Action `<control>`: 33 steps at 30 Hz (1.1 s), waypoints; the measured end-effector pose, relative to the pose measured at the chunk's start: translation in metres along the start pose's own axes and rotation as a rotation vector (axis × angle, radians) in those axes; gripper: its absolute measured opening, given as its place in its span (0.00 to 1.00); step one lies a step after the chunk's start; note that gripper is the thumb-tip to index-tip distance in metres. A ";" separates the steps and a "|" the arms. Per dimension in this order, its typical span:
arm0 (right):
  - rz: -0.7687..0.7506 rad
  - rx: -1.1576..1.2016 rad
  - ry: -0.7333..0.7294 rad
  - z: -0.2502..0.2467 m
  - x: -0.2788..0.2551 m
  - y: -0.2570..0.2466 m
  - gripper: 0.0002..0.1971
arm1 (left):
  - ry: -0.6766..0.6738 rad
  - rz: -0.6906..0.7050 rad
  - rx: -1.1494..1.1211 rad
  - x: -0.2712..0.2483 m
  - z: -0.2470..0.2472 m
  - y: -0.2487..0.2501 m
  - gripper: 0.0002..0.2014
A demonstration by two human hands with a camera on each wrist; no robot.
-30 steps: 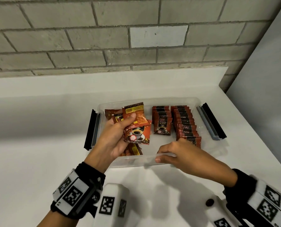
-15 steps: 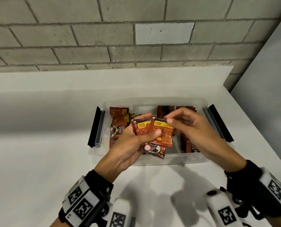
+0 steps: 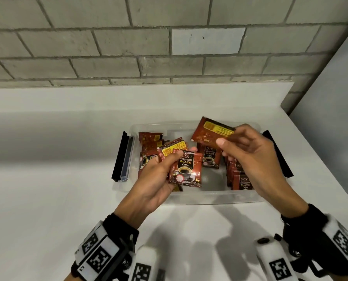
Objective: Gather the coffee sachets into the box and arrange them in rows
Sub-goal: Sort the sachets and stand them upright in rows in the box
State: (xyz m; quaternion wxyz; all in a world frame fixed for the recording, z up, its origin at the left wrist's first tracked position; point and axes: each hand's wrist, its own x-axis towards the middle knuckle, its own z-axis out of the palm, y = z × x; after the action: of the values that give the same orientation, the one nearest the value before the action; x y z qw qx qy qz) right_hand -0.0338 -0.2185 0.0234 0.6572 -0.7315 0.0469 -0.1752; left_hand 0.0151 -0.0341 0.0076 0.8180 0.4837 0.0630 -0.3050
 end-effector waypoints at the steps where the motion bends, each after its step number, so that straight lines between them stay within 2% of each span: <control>1: -0.078 -0.012 0.012 -0.001 -0.002 0.000 0.07 | 0.008 0.005 -0.019 0.000 -0.001 0.000 0.09; 4: -0.408 -0.259 -0.069 -0.004 -0.014 0.008 0.07 | -0.016 0.014 -0.063 -0.001 -0.001 0.000 0.08; 6: -0.558 -0.454 -0.129 -0.004 -0.021 0.017 0.07 | -0.014 0.023 -0.051 -0.002 -0.001 0.000 0.07; 8: -0.585 -0.528 -0.159 -0.005 -0.024 0.022 0.08 | -0.014 0.034 -0.038 -0.002 0.000 0.000 0.07; 12: -0.598 -0.584 -0.199 -0.006 -0.025 0.025 0.09 | -0.012 0.042 -0.012 -0.003 0.000 0.000 0.16; 14: -0.514 -0.537 -0.208 -0.006 -0.026 0.025 0.11 | -0.026 0.054 0.011 -0.003 0.000 0.000 0.15; 18: -0.127 -0.201 -0.167 0.002 -0.028 0.018 0.10 | -0.049 0.076 0.062 -0.005 0.002 -0.004 0.20; 20: 0.071 0.031 -0.174 0.007 -0.026 0.013 0.22 | -0.063 0.074 0.086 -0.006 0.004 -0.007 0.18; 22: 0.209 0.152 -0.180 0.010 -0.022 0.012 0.34 | -0.063 0.072 0.114 -0.005 0.005 -0.009 0.16; 24: 0.337 0.222 -0.196 0.010 -0.021 0.010 0.38 | -0.055 0.074 0.130 -0.005 0.008 -0.011 0.15; 27: 0.432 0.229 -0.208 0.006 -0.018 0.007 0.31 | -0.047 0.084 0.085 -0.006 0.011 -0.010 0.15; 33: 0.505 0.288 -0.183 0.001 -0.016 0.007 0.28 | -0.107 0.047 0.059 -0.010 0.010 -0.009 0.17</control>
State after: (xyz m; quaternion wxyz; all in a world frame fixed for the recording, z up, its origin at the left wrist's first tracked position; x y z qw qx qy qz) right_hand -0.0472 -0.2136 0.0138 0.7784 -0.6089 0.1426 0.0555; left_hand -0.0003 -0.0413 0.0105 0.8125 0.4920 -0.0013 -0.3126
